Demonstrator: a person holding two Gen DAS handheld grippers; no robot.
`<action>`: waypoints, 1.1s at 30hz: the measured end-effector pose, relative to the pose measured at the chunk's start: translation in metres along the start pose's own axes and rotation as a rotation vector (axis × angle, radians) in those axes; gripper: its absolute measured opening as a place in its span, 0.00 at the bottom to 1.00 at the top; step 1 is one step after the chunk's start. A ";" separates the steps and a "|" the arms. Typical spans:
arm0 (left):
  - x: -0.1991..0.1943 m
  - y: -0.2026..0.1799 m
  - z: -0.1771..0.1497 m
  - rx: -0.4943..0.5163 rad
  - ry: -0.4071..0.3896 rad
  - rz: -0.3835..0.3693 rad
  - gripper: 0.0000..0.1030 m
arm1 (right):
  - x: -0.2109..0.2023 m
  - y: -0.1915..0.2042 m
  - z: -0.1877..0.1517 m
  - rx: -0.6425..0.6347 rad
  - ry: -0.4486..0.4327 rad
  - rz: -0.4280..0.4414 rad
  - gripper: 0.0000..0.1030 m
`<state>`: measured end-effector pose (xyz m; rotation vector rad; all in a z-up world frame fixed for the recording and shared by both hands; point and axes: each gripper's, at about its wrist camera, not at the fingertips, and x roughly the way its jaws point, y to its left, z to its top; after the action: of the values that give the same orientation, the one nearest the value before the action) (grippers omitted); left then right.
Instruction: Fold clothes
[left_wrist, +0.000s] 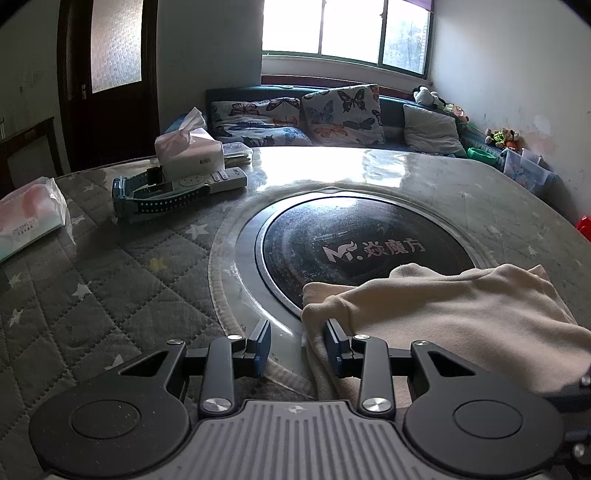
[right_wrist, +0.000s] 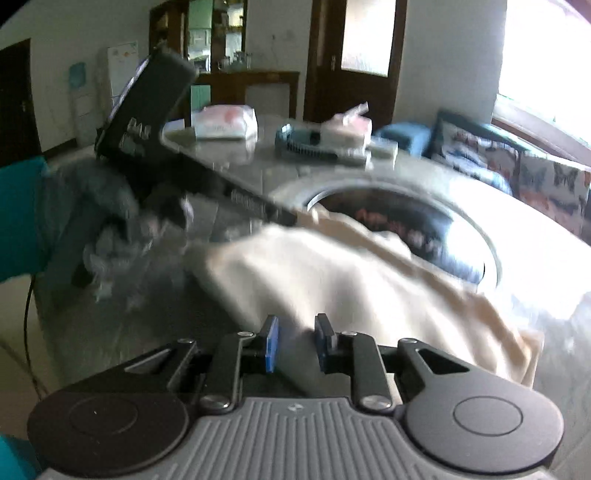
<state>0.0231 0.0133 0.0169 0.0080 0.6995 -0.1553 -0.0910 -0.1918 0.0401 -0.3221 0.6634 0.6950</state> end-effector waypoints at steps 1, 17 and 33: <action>-0.001 -0.001 0.000 0.003 0.000 0.004 0.35 | -0.003 0.000 -0.003 -0.004 -0.002 0.001 0.20; -0.035 -0.065 0.009 0.091 -0.078 -0.156 0.33 | -0.051 -0.058 -0.044 0.226 -0.029 -0.174 0.20; -0.021 -0.095 -0.018 0.174 -0.022 -0.216 0.33 | -0.049 -0.088 -0.037 0.291 -0.071 -0.154 0.19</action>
<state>-0.0183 -0.0764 0.0206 0.0968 0.6626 -0.4225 -0.0759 -0.2981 0.0494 -0.0785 0.6550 0.4534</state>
